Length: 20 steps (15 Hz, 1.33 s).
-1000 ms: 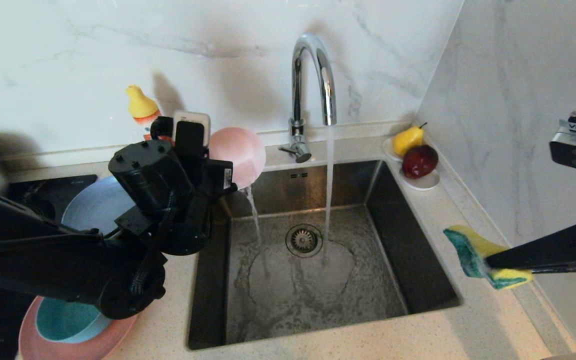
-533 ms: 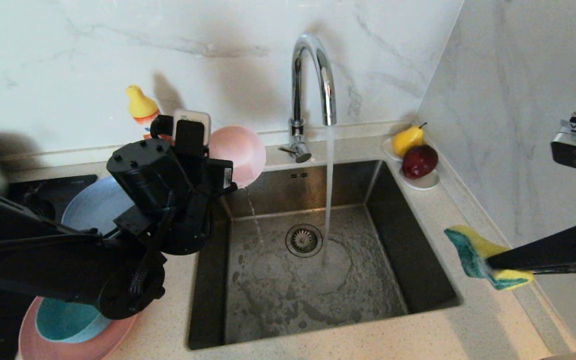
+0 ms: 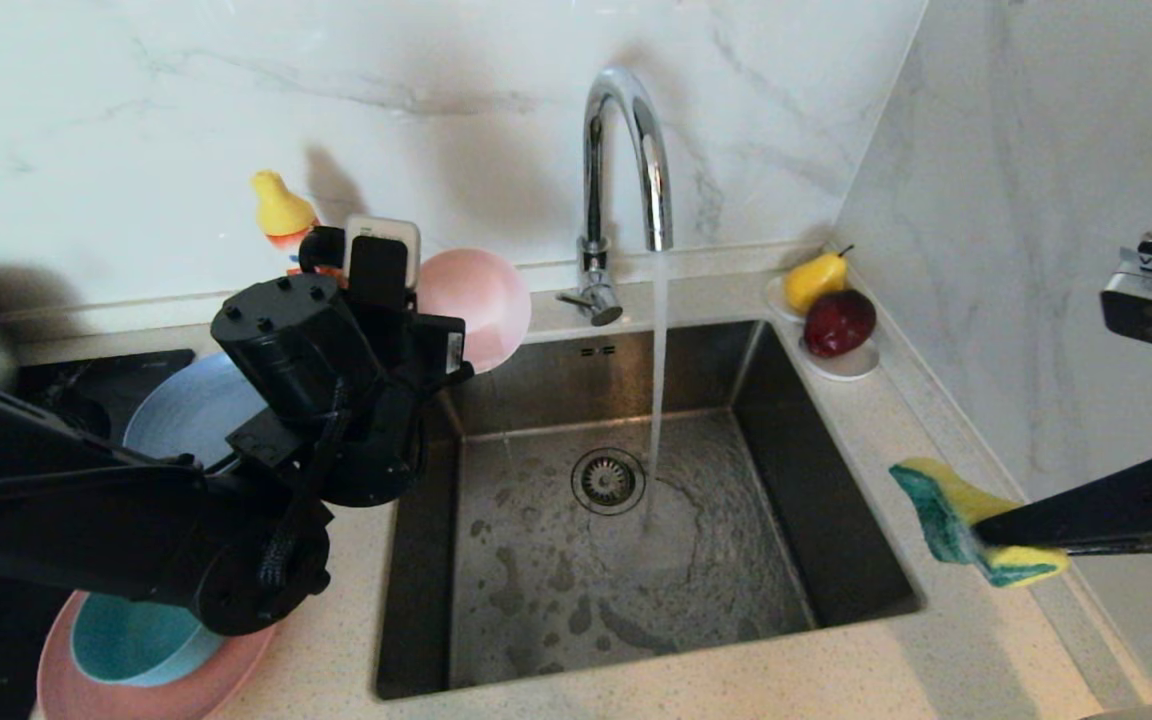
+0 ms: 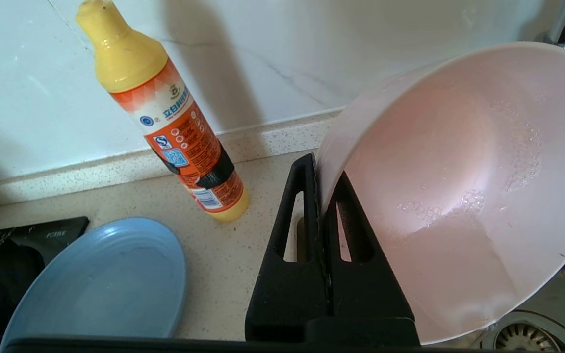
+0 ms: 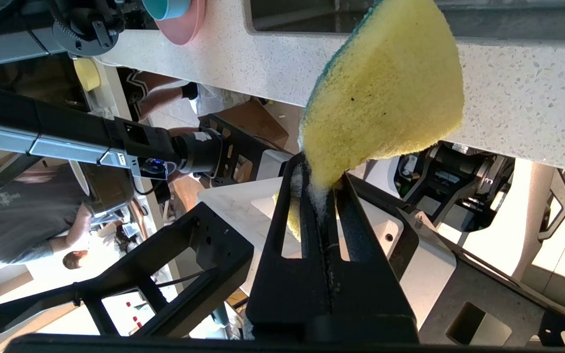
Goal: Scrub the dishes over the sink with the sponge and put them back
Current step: Place the bowl on the table
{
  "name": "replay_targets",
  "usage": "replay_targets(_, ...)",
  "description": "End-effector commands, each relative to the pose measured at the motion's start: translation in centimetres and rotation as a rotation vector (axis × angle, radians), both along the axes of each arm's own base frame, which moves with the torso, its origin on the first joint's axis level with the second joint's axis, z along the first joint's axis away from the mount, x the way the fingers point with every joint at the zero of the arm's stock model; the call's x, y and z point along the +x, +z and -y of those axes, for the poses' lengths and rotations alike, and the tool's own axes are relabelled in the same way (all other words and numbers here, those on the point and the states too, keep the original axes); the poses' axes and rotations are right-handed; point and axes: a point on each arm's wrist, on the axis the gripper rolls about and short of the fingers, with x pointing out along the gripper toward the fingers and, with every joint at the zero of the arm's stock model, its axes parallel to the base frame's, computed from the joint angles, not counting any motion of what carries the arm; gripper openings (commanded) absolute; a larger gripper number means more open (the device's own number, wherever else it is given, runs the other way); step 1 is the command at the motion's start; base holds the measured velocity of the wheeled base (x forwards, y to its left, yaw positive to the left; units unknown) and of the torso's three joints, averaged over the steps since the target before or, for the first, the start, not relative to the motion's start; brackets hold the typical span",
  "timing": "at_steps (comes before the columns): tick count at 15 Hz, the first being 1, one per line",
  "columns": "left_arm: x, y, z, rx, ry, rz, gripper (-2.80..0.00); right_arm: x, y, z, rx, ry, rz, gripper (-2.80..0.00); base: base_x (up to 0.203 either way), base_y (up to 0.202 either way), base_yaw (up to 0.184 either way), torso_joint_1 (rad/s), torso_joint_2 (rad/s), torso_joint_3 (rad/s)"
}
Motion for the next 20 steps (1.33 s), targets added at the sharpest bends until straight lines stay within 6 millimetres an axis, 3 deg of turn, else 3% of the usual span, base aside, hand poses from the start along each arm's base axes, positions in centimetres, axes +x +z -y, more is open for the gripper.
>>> replay_targets(1,-0.1,0.2,-0.1,0.002,0.002,-0.005,-2.80,-0.1,-0.1,0.0,0.001,0.001,-0.008,-2.80,0.000,0.000,0.000,0.000,0.00,0.000)
replay_targets(4,-0.3,0.7,-0.7,0.023,0.005,-0.084,-2.80,-0.3,0.1,0.1,0.004,0.002,0.002,-2.80,0.000,0.000,0.000,0.000,0.00,0.000)
replay_targets(6,-0.4,1.1,-1.6,0.017,-0.006,-0.255,-2.80,-0.4,0.2,0.2,0.006,0.002,0.008,-2.80,0.000,0.000,0.000,0.000,0.00,0.000)
replay_targets(9,-1.3,3.2,-3.5,-0.126,-0.061,-0.486,-2.80,-0.7,0.1,0.3,0.004,0.000,0.007,-2.80,0.000,0.000,0.000,0.000,0.00,0.000)
replay_targets(11,-2.2,6.1,-5.7,-0.321,-0.103,-0.652,-2.80,-0.7,0.0,0.3,0.002,0.001,0.003,-2.80,0.000,0.000,0.000,0.000,0.00,0.000)
replay_targets(13,-3.1,7.8,-9.5,-0.522,-0.102,-0.734,-2.80,-0.7,-0.3,0.3,-0.001,0.002,-0.004,-2.80,0.000,0.000,0.000,0.000,0.00,0.000)
replay_targets(17,-5.7,9.7,-14.2,-0.725,-0.021,-0.744,-2.80,-0.5,-0.4,0.2,-0.005,0.003,-0.011,-2.80,0.000,0.000,0.000,0.000,0.00,0.000)
replay_targets(20,-7.6,10.6,-18.8,-0.882,0.096,-0.659,-2.80,-0.1,-0.7,0.0,-0.012,0.003,-0.029,-2.80,0.000,0.000,0.000,0.000,0.00,0.000)
